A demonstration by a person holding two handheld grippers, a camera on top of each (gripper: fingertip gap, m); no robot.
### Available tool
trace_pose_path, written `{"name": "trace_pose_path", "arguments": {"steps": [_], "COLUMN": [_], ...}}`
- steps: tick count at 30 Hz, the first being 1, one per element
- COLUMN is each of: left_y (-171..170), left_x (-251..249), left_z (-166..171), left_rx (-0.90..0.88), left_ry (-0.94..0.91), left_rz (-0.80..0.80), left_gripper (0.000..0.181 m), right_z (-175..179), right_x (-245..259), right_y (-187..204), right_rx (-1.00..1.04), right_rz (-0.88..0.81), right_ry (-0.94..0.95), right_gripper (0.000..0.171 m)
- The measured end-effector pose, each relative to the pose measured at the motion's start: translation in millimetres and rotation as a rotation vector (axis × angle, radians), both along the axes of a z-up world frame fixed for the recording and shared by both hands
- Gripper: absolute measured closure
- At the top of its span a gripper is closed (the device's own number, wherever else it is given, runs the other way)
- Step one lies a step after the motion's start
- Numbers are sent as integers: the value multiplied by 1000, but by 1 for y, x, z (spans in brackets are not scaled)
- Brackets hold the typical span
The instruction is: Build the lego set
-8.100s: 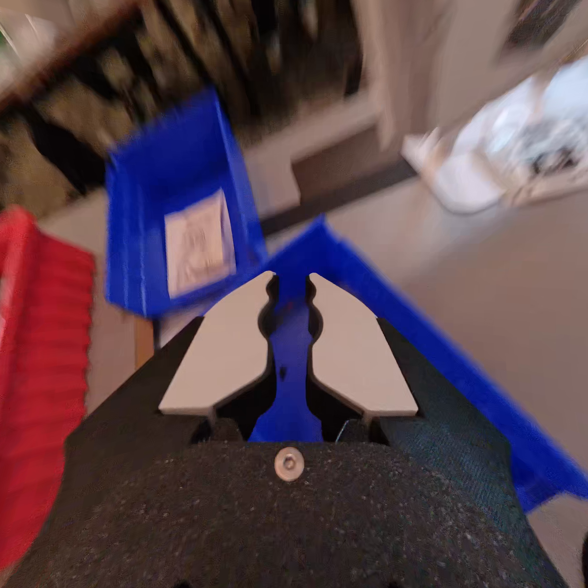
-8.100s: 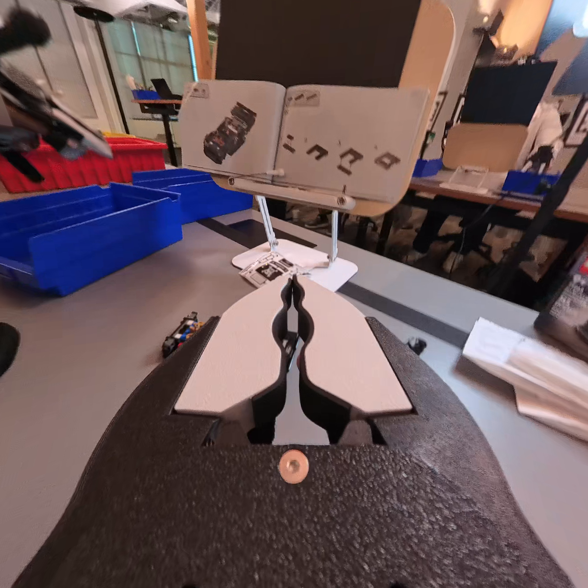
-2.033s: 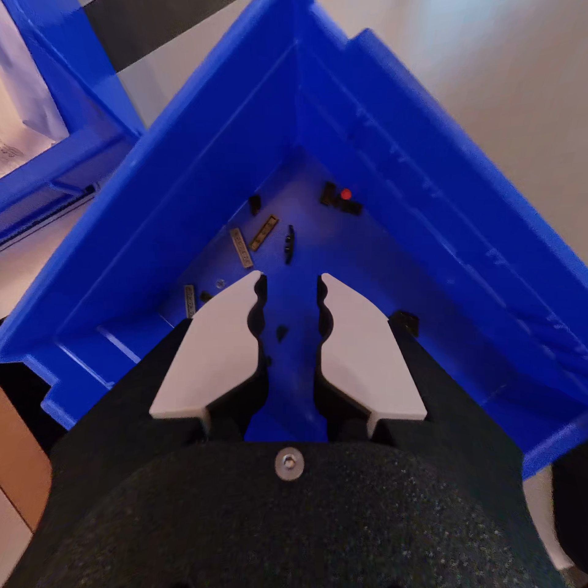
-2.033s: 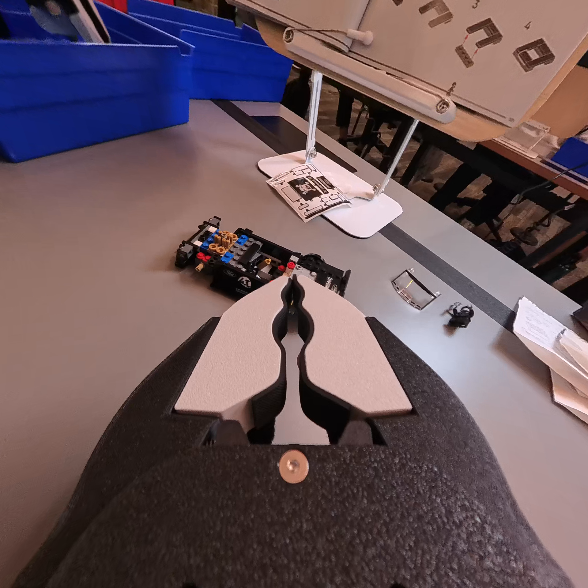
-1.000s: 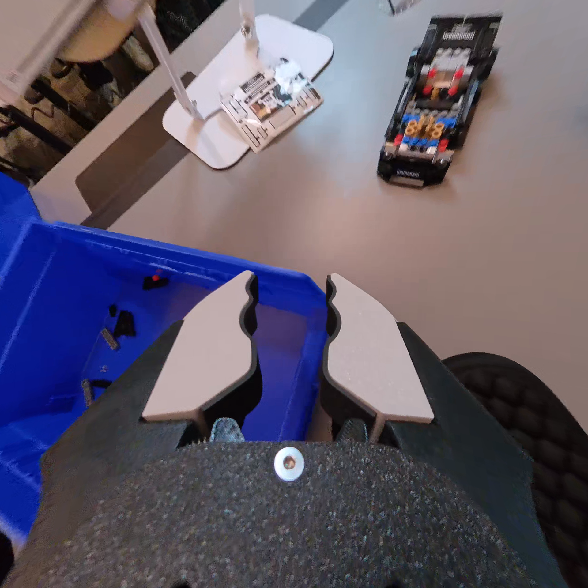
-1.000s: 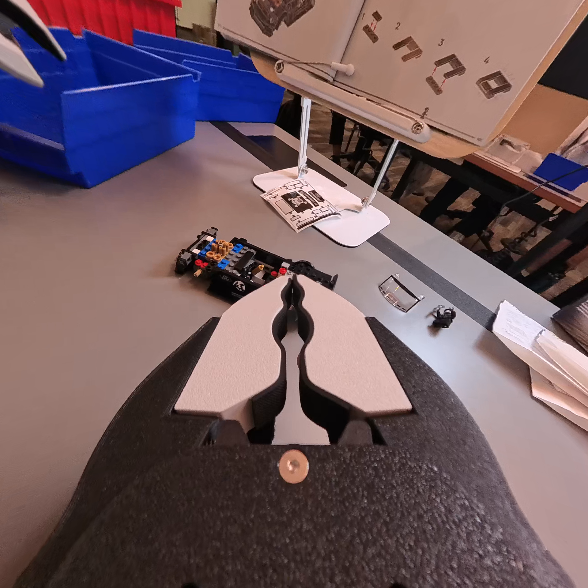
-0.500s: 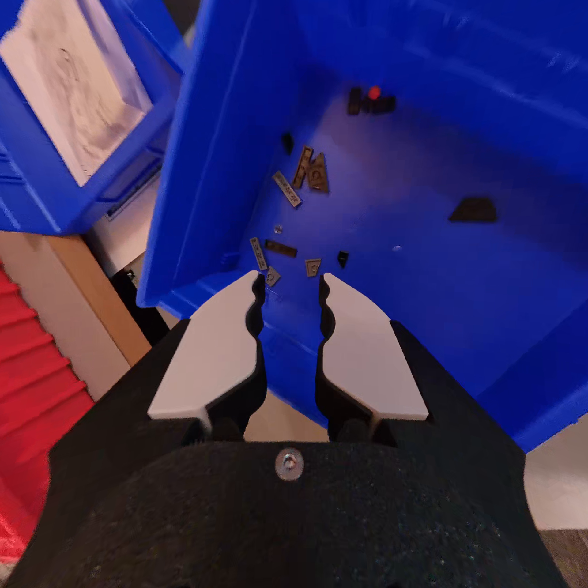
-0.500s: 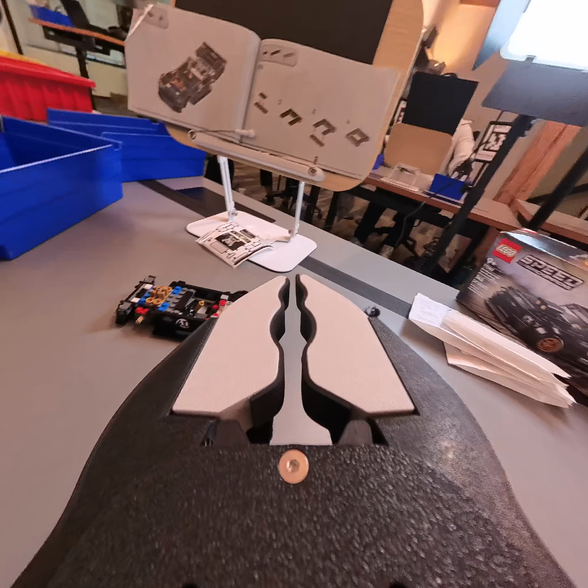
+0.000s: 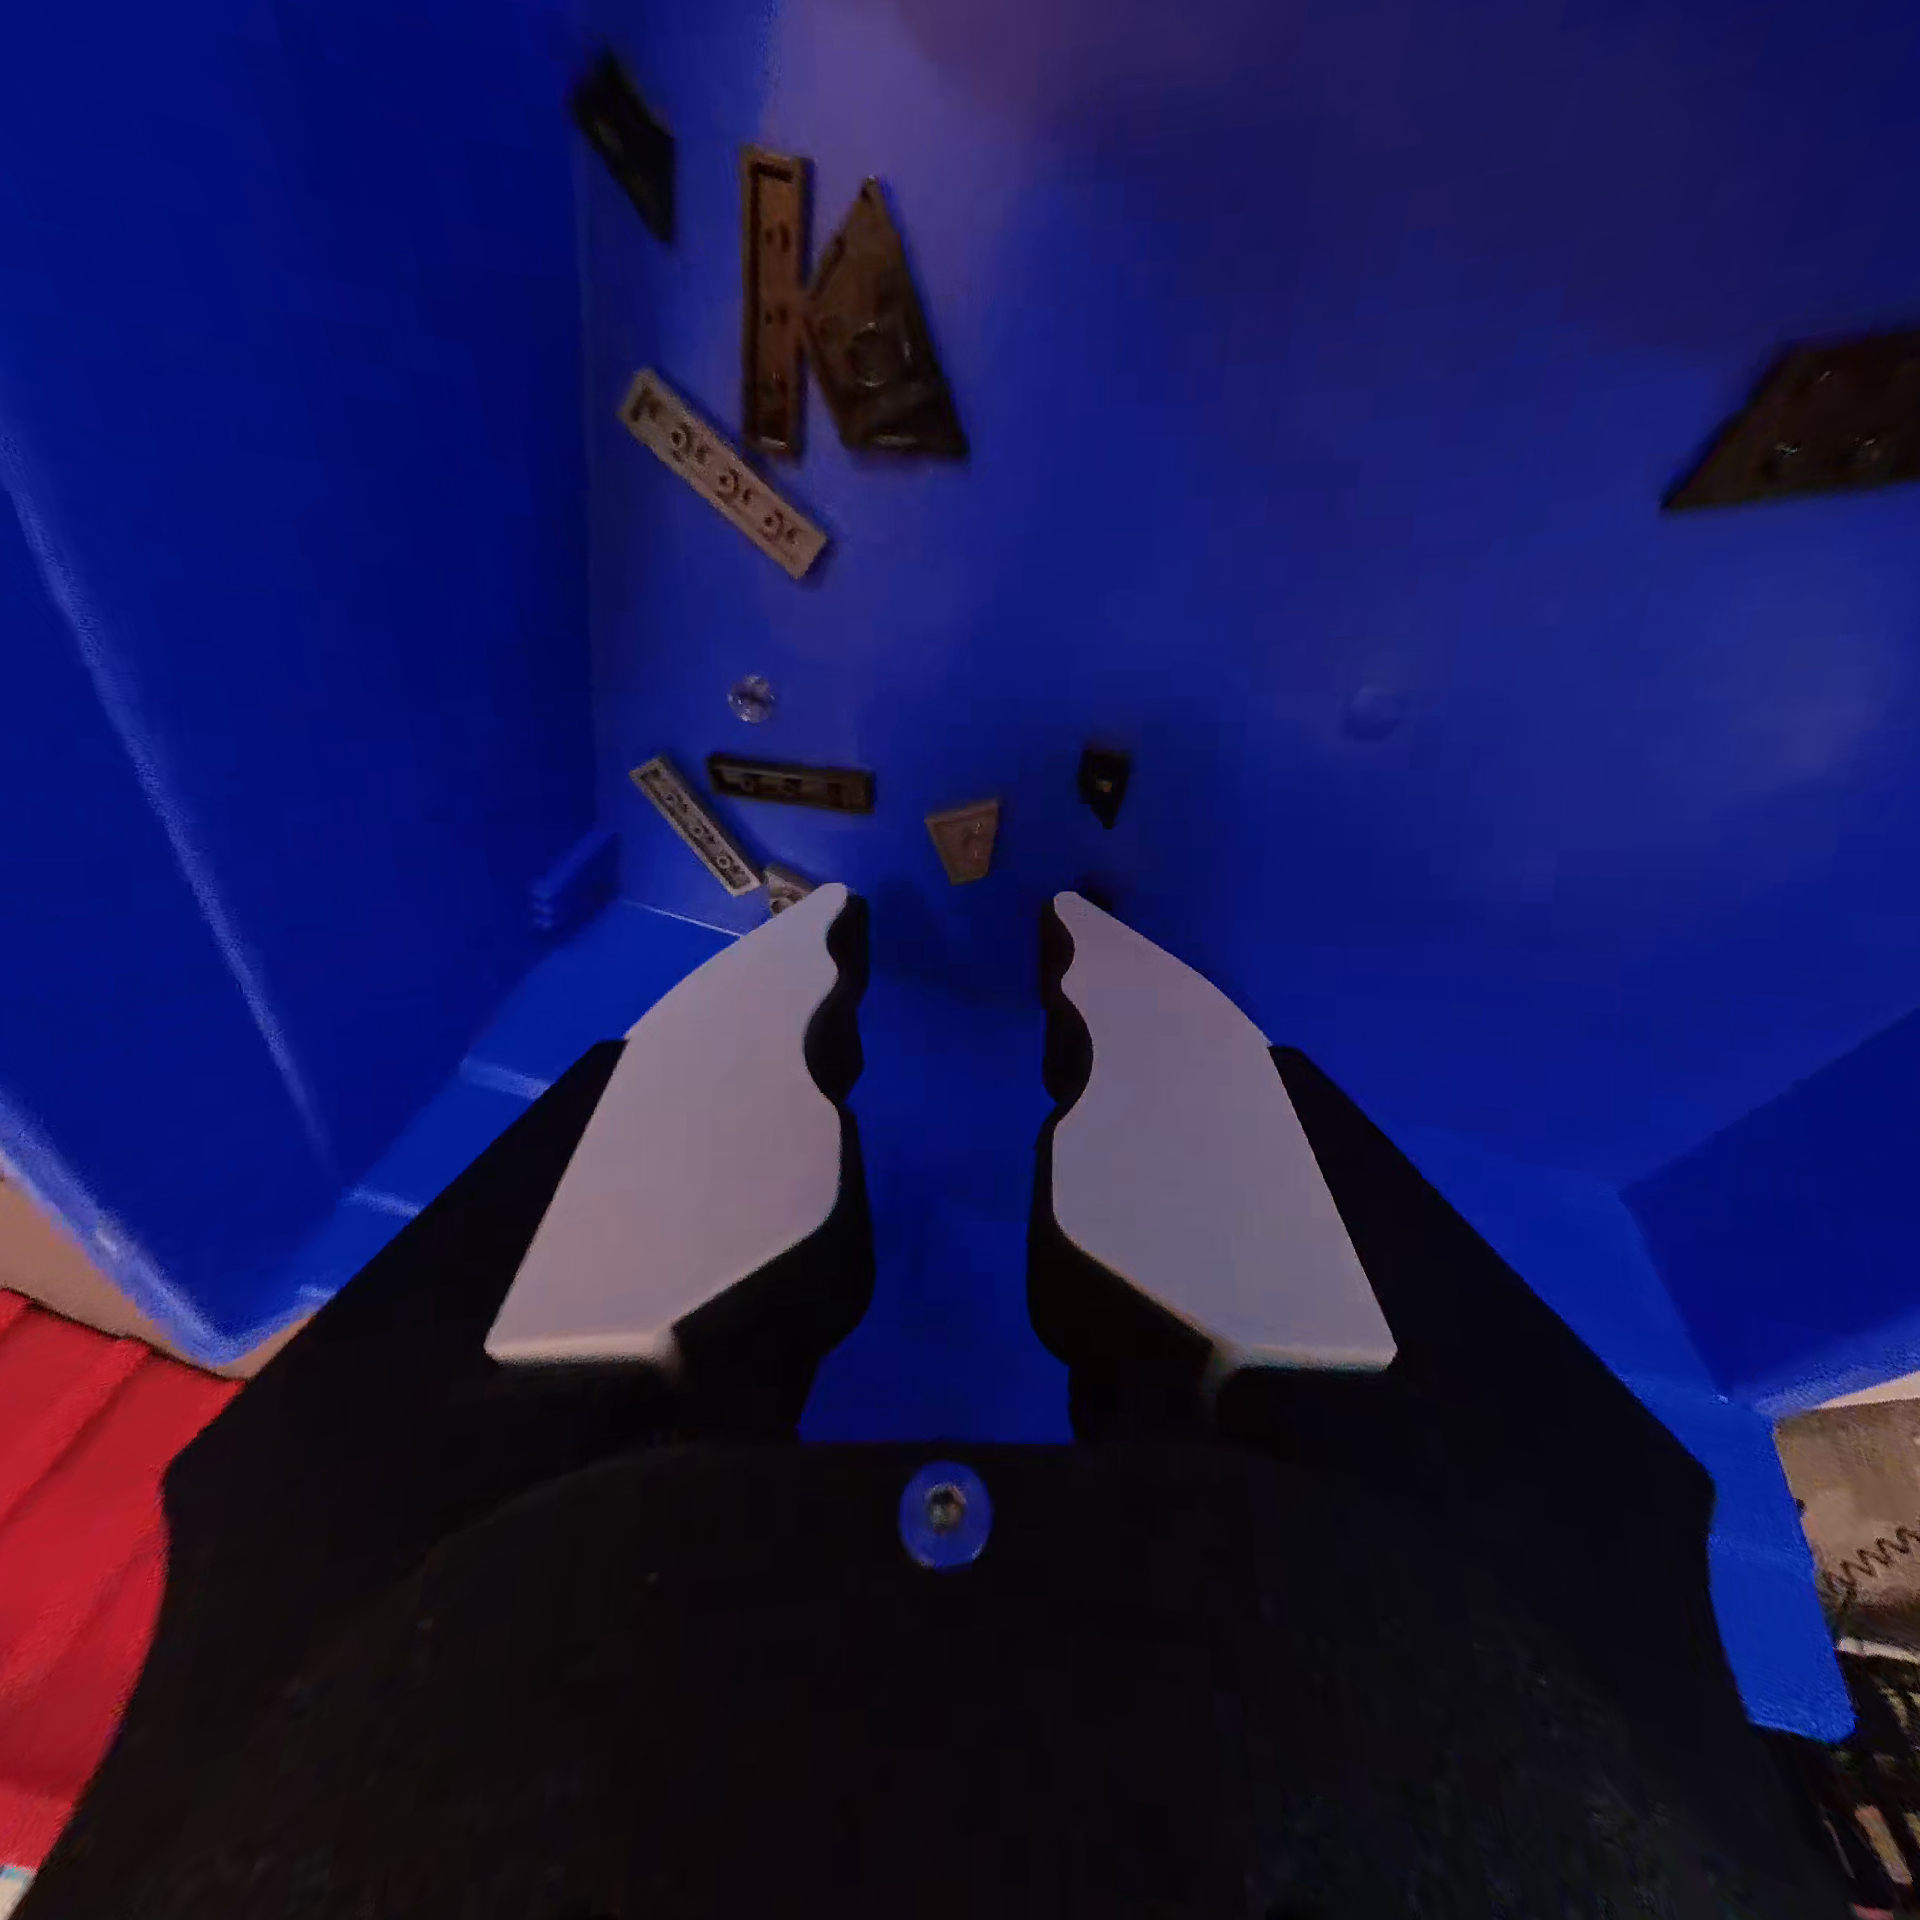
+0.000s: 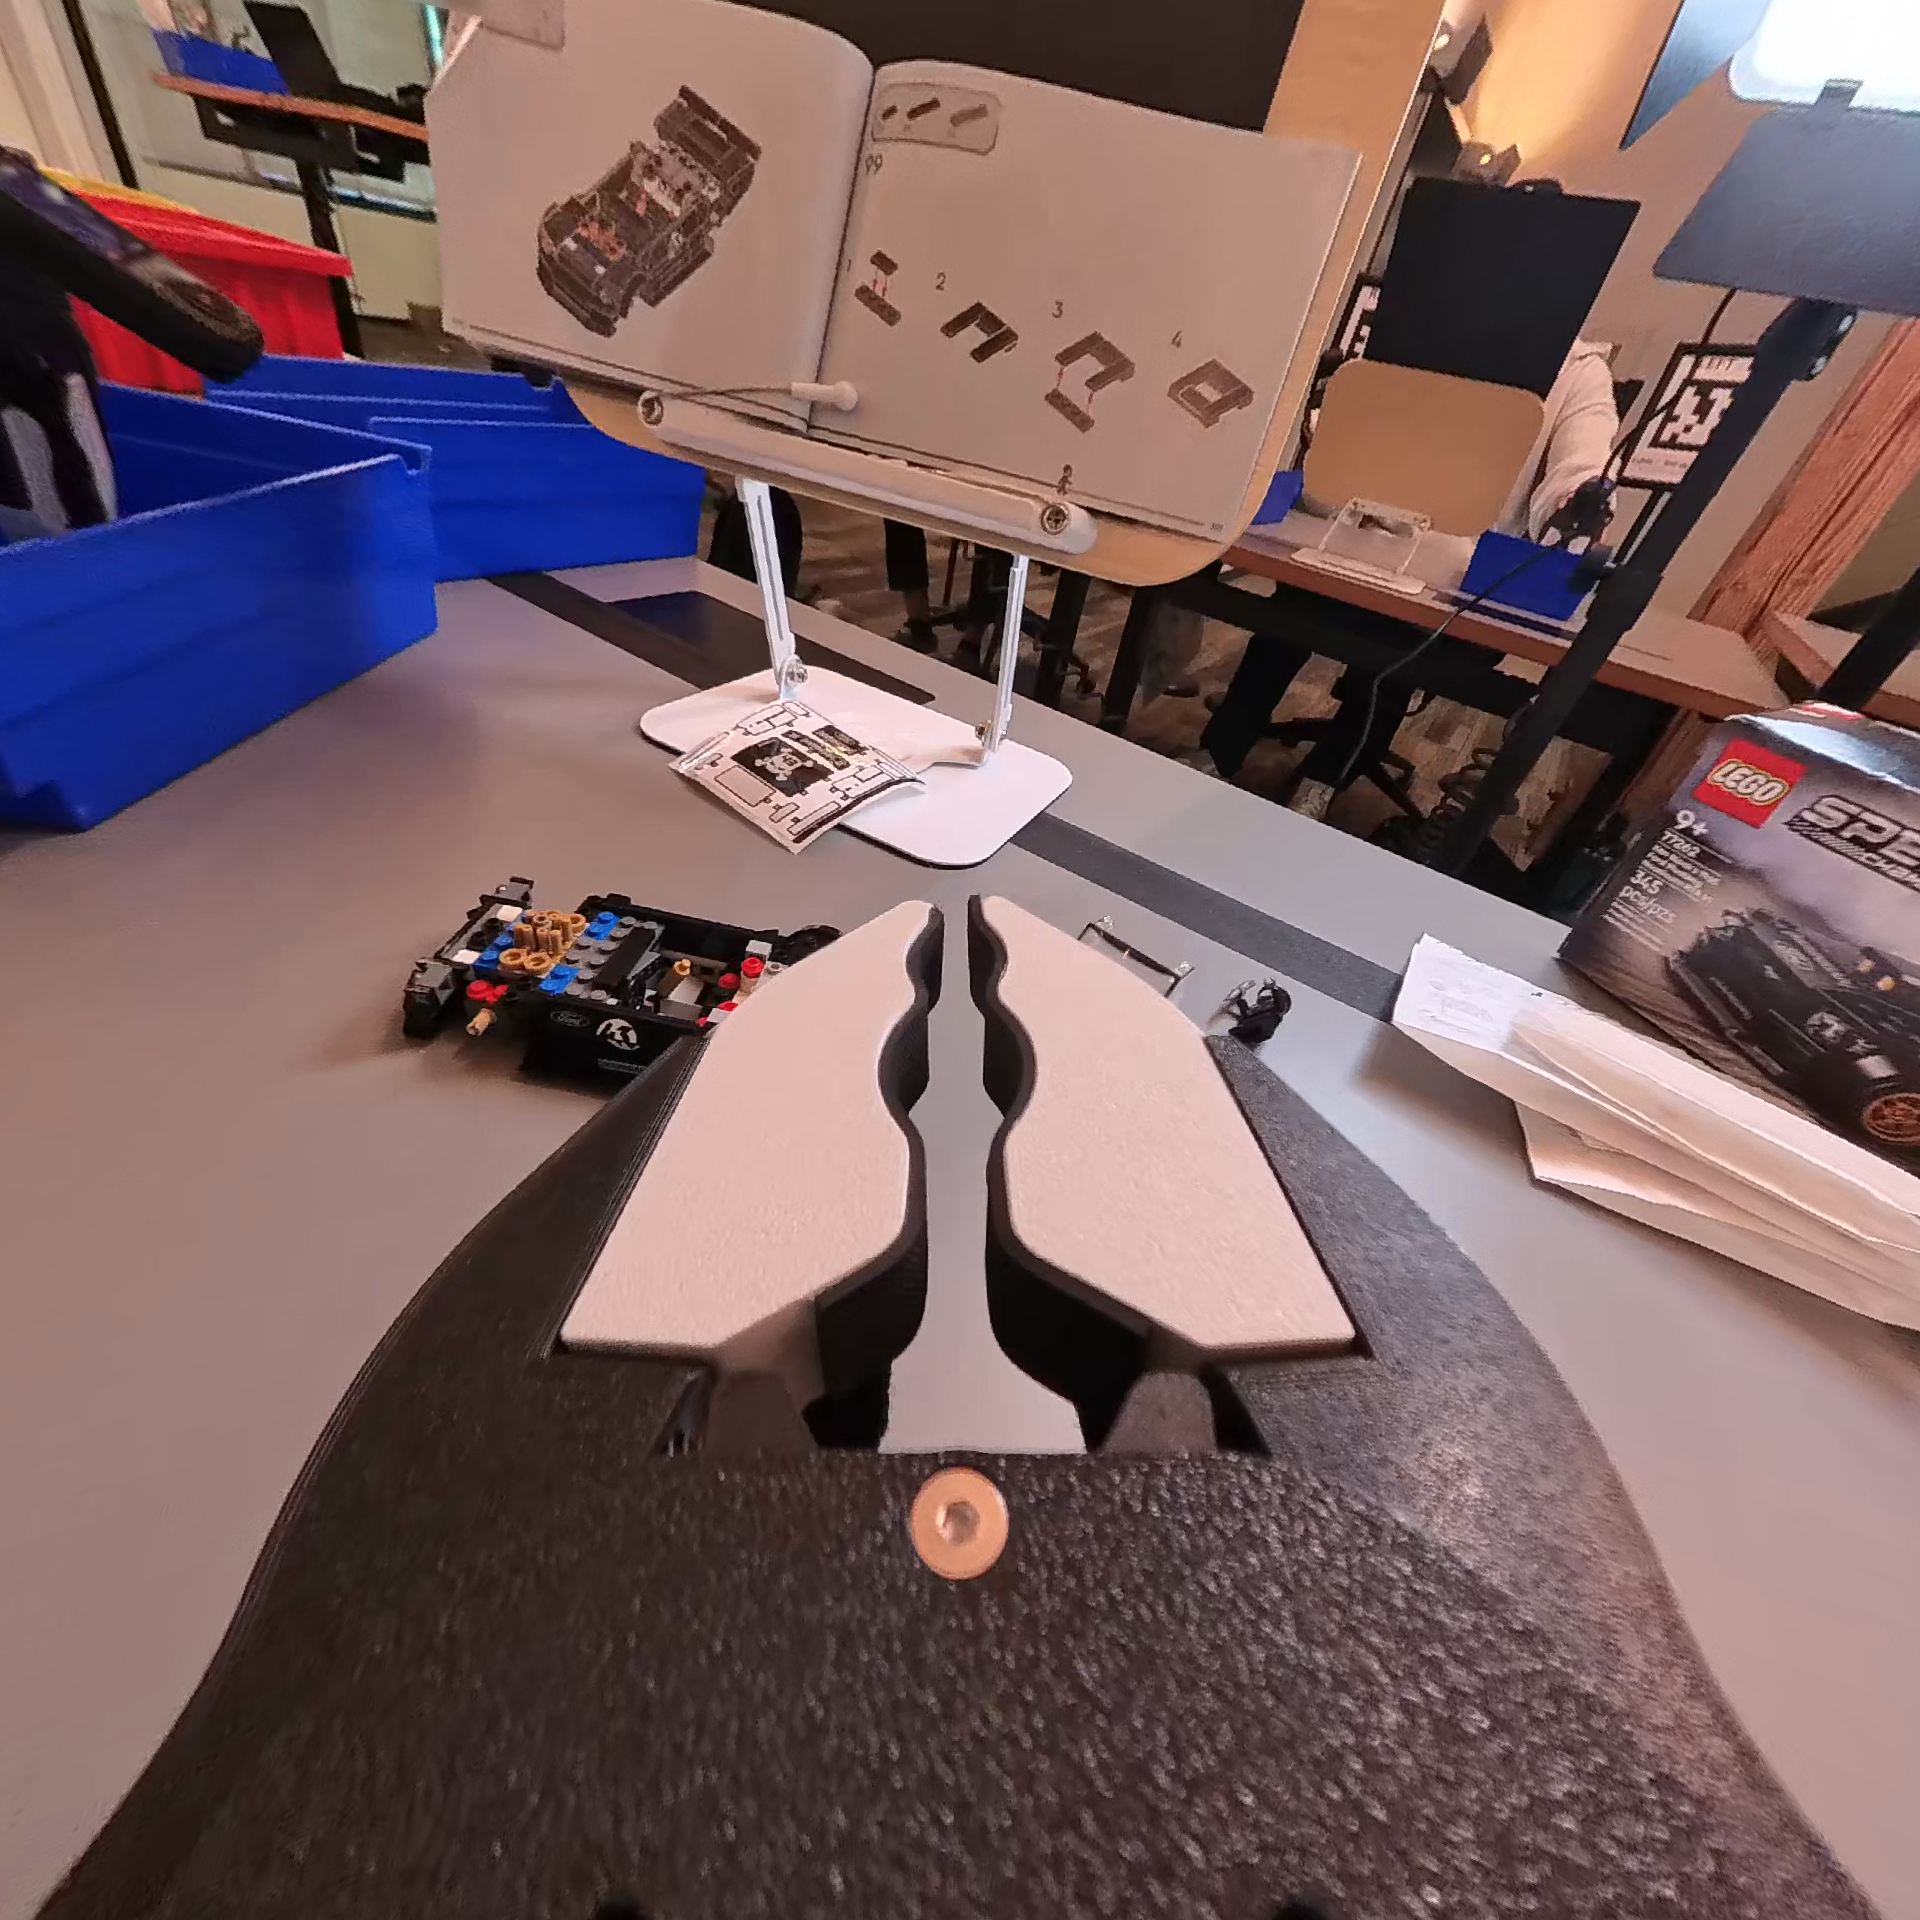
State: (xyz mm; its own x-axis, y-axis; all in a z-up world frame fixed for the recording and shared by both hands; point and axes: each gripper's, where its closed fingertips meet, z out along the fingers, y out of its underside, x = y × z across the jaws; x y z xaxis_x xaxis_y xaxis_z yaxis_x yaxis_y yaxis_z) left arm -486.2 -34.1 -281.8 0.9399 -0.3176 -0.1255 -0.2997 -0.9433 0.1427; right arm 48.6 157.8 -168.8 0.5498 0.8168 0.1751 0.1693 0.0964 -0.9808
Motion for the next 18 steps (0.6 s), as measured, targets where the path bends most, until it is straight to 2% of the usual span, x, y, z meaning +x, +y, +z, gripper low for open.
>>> {"name": "trace_pose_path", "arguments": {"steps": [8,11,18], "left_y": [-8,-5,-2], "left_x": [0,4,-1], "left_z": [-19,-20,-21], "left_rx": [-125,-116,-138], "left_ry": [-30,-91,-95], "left_rz": [24,52,42], "left_gripper": [146,151,170], "right_z": [-2,-4,-7], "right_x": [0,0,-2], "right_y": [0,1,0], "right_rx": [0,-1,3], "right_rz": [3,4,4], "right_ry": [-13,-19,-39], "right_gripper": [167,167,167]}}
